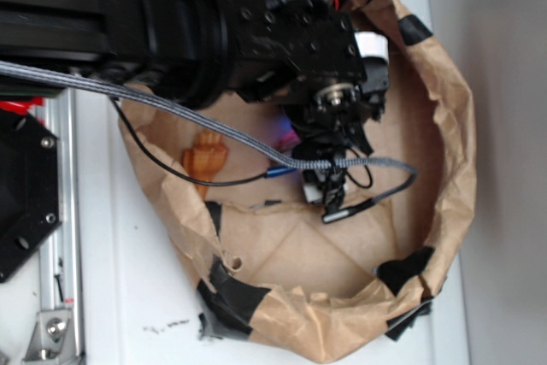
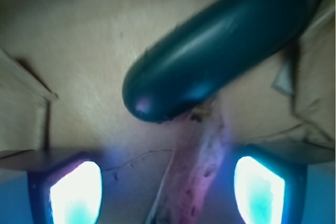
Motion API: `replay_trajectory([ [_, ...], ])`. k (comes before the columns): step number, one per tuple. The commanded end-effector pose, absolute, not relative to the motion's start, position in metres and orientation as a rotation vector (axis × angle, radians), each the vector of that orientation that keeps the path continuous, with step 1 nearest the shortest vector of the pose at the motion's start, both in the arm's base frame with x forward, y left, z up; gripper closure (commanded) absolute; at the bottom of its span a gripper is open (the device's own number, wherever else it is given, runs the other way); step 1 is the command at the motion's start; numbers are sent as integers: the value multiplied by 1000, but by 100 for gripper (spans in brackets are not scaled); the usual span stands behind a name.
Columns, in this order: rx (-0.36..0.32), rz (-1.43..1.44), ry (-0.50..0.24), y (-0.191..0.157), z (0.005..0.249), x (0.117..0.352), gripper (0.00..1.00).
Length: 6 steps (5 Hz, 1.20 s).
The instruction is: Grab the wood chip.
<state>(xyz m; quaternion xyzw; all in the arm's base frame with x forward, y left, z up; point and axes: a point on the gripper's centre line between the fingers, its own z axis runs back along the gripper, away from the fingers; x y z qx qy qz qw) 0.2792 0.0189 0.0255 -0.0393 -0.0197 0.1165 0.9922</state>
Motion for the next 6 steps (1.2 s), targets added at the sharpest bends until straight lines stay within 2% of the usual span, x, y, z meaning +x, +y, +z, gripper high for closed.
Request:
replay_trajectory([
  [1, -108, 246, -47, 25, 33, 273, 100],
  [2, -100, 255, -52, 28, 37, 271, 100],
  [3, -44, 235, -38, 29, 40, 271, 100],
  [5, -54, 223, -66, 25, 53, 272, 100],
  [6, -178, 159, -118, 23, 68, 276, 100],
])
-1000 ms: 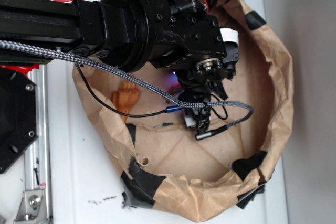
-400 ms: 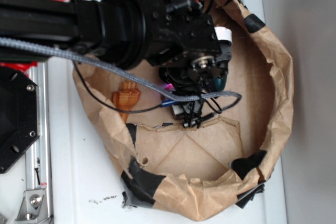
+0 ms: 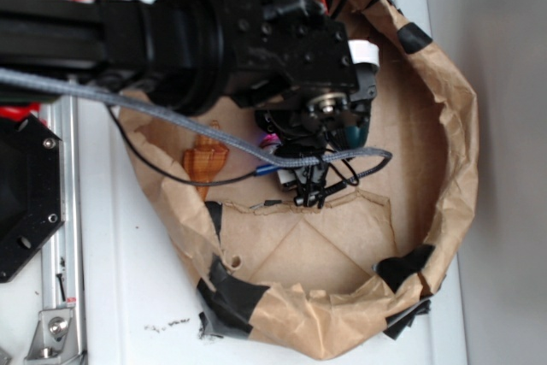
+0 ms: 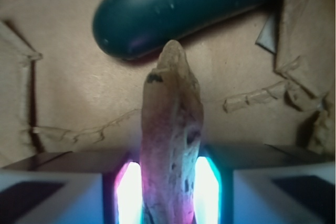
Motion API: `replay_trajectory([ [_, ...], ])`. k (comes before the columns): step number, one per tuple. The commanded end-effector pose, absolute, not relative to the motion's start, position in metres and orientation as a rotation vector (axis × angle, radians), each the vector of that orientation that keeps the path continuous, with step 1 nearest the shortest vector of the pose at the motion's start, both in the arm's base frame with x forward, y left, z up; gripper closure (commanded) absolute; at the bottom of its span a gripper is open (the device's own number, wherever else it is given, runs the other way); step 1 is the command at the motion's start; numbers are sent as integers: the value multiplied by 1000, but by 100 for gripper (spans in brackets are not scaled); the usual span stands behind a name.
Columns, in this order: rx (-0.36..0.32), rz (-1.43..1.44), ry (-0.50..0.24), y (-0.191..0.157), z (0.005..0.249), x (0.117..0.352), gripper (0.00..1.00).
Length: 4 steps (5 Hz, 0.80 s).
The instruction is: Grab the wood chip.
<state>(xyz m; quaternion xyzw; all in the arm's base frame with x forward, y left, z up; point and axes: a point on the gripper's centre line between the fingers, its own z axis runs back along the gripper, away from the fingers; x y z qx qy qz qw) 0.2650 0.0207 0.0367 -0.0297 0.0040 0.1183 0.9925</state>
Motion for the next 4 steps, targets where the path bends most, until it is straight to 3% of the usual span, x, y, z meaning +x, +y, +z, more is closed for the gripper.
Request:
replay_trajectory([
  [1, -220, 139, -207, 24, 118, 277, 100],
  [2, -232, 148, -194, 27, 168, 273, 100],
  [3, -257, 247, -152, 15, 173, 267, 100],
  [4, -209, 241, -155, 9, 169, 264, 100],
])
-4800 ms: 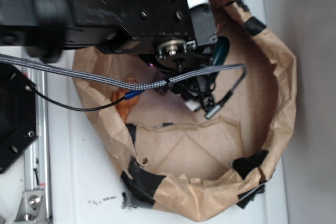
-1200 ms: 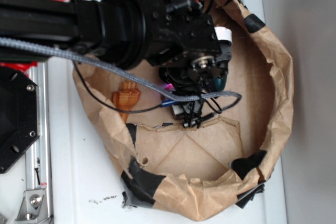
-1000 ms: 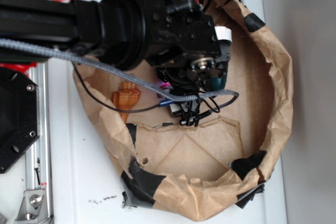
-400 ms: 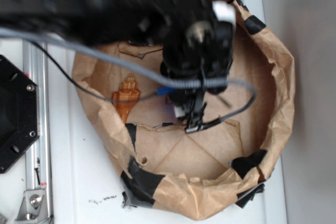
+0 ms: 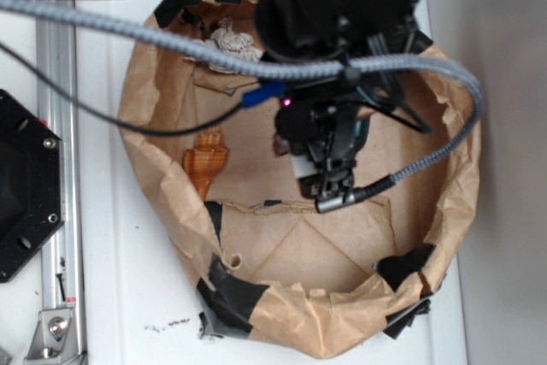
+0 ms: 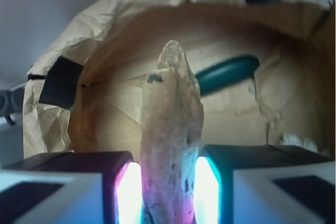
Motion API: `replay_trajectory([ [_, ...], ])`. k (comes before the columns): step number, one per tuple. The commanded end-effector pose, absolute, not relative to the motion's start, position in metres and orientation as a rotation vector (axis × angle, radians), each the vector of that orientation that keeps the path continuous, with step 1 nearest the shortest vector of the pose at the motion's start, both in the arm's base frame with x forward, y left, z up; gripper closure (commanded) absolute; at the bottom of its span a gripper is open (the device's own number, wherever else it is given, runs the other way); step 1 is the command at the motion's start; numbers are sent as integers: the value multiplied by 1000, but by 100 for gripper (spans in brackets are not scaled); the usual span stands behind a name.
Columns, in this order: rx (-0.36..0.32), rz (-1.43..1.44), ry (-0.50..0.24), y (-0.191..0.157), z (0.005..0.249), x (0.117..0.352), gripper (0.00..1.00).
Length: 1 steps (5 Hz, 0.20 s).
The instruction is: Grab the wood chip.
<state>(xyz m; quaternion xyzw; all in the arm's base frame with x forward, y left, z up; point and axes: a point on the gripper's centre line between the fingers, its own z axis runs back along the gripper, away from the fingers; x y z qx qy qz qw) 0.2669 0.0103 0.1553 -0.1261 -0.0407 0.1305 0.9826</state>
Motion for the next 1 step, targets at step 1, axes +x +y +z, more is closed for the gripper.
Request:
replay_trajectory([
  [1, -186, 260, -133, 11, 162, 262, 100],
])
